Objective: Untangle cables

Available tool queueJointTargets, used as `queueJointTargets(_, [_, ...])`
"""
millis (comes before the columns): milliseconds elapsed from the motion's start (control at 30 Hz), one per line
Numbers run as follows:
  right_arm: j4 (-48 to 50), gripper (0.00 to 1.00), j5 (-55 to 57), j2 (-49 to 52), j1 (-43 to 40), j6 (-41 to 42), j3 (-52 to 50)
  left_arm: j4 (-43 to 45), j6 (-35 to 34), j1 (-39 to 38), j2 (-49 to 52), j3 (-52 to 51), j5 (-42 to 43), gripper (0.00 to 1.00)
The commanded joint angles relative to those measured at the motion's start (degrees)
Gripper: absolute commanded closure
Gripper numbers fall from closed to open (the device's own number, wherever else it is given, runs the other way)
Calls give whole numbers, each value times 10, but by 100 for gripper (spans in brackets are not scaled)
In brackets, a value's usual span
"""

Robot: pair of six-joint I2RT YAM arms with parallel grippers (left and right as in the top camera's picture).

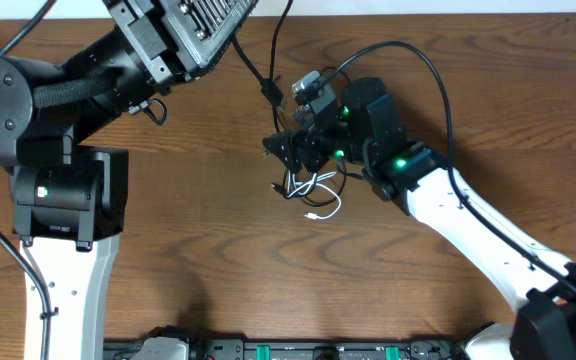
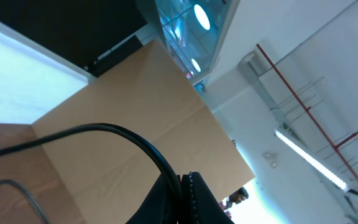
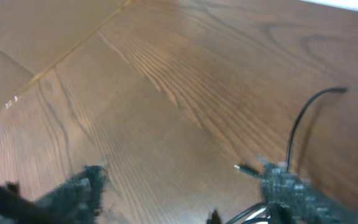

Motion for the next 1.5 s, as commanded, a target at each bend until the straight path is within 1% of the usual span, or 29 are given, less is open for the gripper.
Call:
queueJointTargets(0, [3,30,4,6,2,22,4,6,-26,-1,-7,7,8,92])
queueJointTargets(67, [3,32,4,6,2,22,4,6,-26,-1,-7,7,9,92])
queueJointTargets(100, [5,41,4,6,2,22,4,6,-25,-1,-7,7,10,93])
queueJointTargets(133, [8,67,4,6,2,22,4,5,-18,-1,-7,7,10,92])
queueJointTargets(167, [11,78,4,6,2,24,4,5,-9,-1,-7,7,11,92])
queueJointTargets(200, [13,85,4,6,2,31,4,3,1,-1,-7,7,14,92])
queueJointTargets(233, [17,96,4,5,2,37,4,-4,12,-1,-7,7,17,92])
queueJointTargets(267, [21,99,4,3,2,43,4,-12,21,-1,-6,7,21,93])
queueJointTargets(367, [38,99,4,-11,1,48,4,-65,63,-1,-6,7,24,93])
queueJointTargets(467, [60,99,13,-44,-2,51,4,-160,143,1,-5,7,21,93])
queueJointTargets(533, [61,99,54,-74,-5,74,4,-224,195,4,-5,7,12,92])
queueJointTargets(700, [59,99,127,-150,-26,89,4,-373,313,8,-2,7,-39,92])
queueJointTargets(867, [63,99,187,-206,-52,131,4,-478,406,8,-2,7,-104,92])
queueJointTargets(933, [73,99,207,-220,-59,150,4,-513,438,8,-2,7,-128,92])
queueJointTargets(967, [84,99,212,-226,-63,163,4,-537,459,8,-2,7,-148,87])
queueJointTargets(1033, [106,99,212,-234,-68,188,4,-574,479,8,-2,7,-183,84])
queueJointTargets(1100, [127,99,212,-239,-71,221,4,-612,481,8,-2,7,-228,83])
queueJointTargets(1133, [139,99,212,-241,-72,237,4,-630,481,8,-2,7,-253,78])
queueJointTargets(1200, [160,99,212,-242,-72,256,4,-652,481,8,-2,7,-283,75])
queueJointTargets(1267, [182,99,212,-242,-73,265,4,-671,481,8,-2,7,-307,71])
queueJointTargets(1400, [238,99,220,-242,-74,266,4,-700,505,8,-2,4,-346,69])
queueJointTargets(1433, [253,99,220,-242,-74,266,4,-706,507,8,-2,3,-353,66])
queueJointTargets(1467, [269,99,220,-242,-74,267,4,-712,507,8,-1,1,-362,66])
